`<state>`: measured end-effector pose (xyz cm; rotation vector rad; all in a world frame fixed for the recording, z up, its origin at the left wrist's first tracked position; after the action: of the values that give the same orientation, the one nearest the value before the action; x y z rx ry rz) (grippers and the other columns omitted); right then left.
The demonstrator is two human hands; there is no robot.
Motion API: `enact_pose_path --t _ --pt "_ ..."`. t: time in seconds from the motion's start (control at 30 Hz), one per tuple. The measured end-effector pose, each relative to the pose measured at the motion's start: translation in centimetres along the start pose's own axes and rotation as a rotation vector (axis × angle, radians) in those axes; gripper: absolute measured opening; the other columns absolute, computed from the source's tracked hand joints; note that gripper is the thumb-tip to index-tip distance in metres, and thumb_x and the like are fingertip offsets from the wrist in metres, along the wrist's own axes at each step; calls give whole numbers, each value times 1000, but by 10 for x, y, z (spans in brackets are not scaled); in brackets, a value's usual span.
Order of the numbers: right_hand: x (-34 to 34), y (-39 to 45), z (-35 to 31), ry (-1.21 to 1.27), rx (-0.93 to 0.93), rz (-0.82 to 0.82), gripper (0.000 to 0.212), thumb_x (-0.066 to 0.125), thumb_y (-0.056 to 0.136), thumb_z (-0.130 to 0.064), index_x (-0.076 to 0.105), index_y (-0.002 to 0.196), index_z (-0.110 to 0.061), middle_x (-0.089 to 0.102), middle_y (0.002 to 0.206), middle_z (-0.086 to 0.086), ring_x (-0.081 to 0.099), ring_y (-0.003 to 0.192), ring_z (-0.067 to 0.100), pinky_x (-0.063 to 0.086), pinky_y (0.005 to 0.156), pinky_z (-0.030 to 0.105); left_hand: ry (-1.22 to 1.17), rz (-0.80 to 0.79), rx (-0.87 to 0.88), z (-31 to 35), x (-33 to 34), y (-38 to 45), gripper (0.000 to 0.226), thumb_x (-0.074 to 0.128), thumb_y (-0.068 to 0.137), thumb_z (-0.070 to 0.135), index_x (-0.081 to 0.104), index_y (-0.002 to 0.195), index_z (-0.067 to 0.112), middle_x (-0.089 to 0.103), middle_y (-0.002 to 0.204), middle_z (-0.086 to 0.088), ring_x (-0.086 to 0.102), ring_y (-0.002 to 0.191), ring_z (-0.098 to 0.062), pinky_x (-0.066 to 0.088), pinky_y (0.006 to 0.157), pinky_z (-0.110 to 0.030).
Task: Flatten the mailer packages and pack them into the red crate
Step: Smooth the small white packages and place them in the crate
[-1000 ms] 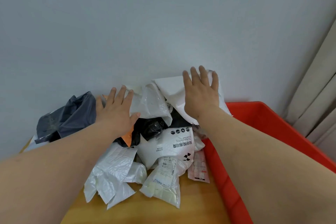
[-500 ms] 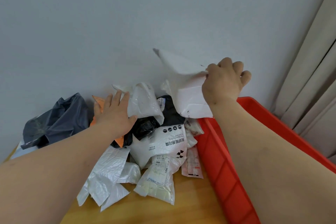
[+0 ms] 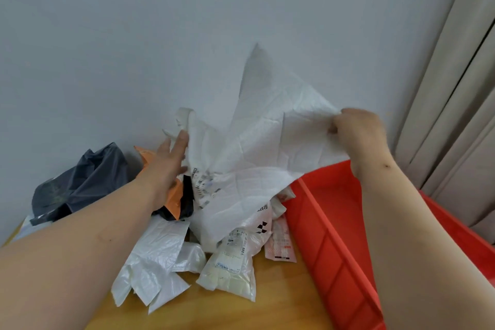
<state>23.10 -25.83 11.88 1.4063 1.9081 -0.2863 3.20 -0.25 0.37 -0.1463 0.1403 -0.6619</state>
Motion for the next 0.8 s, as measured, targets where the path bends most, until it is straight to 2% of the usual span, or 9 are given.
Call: enact_pose_path --t 0.1,0.17,0.27,0.33,0.37,0.47,0.57,0.63,0.8 --pt "34 -11 22 30 64 -328 7 59 85 -3 64 89 -6 53 95 11 45 87 23 37 76 34 -117 -92 -92 -22 -12 -16 64 65 72 73 64 122 33 71 118 0 68 108 -25 48 100 -49" --pt "58 -23 43 67 127 -536 14 64 76 -6 65 90 -6 57 97 7 48 87 21 41 79 36 -42 -65 -139 -45 -20 -26 42 68 84 52 67 118 28 72 114 -5 68 106 -29 49 99 -51" --pt "92 -43 73 156 271 -986 49 71 69 -10 65 118 -7 69 117 11 64 109 28 51 99 46 93 57 -216 -78 -31 -47 14 63 95 22 69 107 18 73 102 -11 67 96 -32 55 85 -45" --pt "113 -55 88 133 291 -1200 47 70 78 -9 62 125 -9 69 121 10 64 115 29 51 101 45 144 130 -246 -96 -39 -58 9 60 96 16 67 102 17 71 98 -10 65 89 -29 52 71 -37" --pt "123 -60 96 82 281 -1267 46 69 82 -9 61 127 -12 69 123 7 63 117 27 49 103 45 159 159 -247 -106 -44 -61 10 60 96 16 67 102 17 70 98 -10 65 88 -29 51 70 -36" --pt "149 -81 119 -135 296 -1352 52 70 86 -8 56 135 -22 65 131 2 60 117 22 40 109 48 192 251 -232 -129 -57 -71 12 60 96 22 69 101 16 71 93 -11 67 84 -30 54 75 -39" --pt "163 -97 147 -288 373 -1316 68 72 87 -10 40 146 -22 67 122 1 66 96 16 45 103 45 172 336 -222 -147 -66 -81 22 54 98 27 68 91 11 67 85 -17 62 75 -31 47 67 -37" --pt "166 -108 166 -347 425 -1318 64 72 87 -11 44 144 -17 70 115 0 69 98 16 46 104 47 97 375 -237 -156 -67 -88 24 51 100 24 66 94 7 66 87 -21 62 75 -34 48 65 -37" --pt "170 -128 197 -360 516 -1344 63 76 84 -11 49 140 -9 72 113 5 70 101 17 50 100 44 -23 448 -291 -182 -66 -93 23 49 101 22 63 92 6 66 86 -17 63 83 -34 50 77 -43"
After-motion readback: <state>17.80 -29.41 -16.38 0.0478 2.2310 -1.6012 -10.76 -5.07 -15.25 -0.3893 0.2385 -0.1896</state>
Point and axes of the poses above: each hand's wrist, its own y-axis towards the middle knuckle, its own x-axis out of the palm, z = x × y, the point moved 2 cm from there along y, towards the middle knuckle
